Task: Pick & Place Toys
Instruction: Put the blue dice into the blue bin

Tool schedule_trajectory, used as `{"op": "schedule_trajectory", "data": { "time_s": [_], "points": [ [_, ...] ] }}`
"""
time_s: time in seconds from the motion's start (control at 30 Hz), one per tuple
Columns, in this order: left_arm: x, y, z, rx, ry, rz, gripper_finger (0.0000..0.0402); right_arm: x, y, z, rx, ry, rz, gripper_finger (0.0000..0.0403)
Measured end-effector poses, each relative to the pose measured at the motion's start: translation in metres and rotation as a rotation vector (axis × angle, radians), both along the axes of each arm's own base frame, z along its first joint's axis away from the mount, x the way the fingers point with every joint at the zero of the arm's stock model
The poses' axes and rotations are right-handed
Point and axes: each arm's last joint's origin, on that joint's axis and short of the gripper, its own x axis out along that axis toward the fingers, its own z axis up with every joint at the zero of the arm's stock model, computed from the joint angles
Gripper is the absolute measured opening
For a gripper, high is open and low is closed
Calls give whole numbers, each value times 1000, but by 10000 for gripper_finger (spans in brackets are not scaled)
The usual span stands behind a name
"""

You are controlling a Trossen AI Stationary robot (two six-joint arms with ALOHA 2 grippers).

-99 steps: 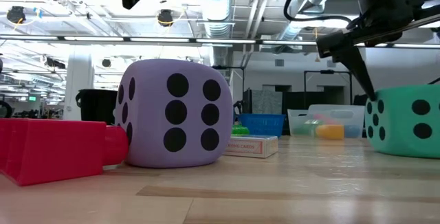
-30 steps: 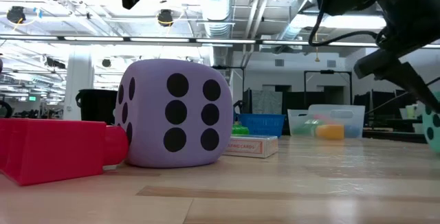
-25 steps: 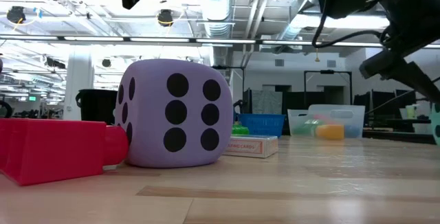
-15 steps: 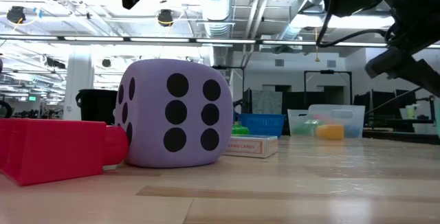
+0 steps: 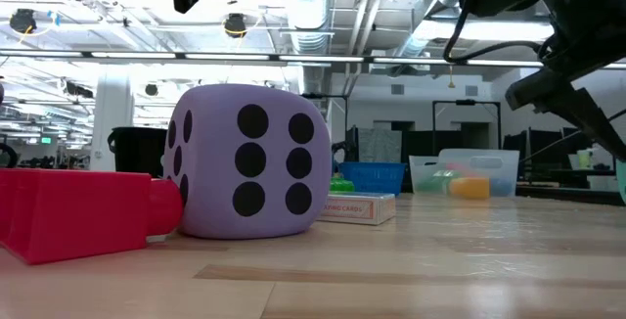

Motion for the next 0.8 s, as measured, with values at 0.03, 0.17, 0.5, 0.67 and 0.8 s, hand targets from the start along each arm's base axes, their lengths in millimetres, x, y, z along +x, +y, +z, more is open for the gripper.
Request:
{"op": "schedule_trajectory", "data": {
  "time_s": [0.03,0.17,0.5,0.67,0.8],
  "points": [
    [0,0,0,0,0,0,208,0,0,0,-1,2,0,395],
    [0,0,0,0,0,0,208,-2,-1,1,-5,19,8,395],
    [0,0,0,0,0,0,208,-3,-2,1,-33,24,19,395],
    [0,0,0,-4,0,1,208,-2,-2,1,-33,17,18,395],
    [0,0,0,-4,0,1,208,-1,-3,1,-52,3,24,390]
  ]
}}
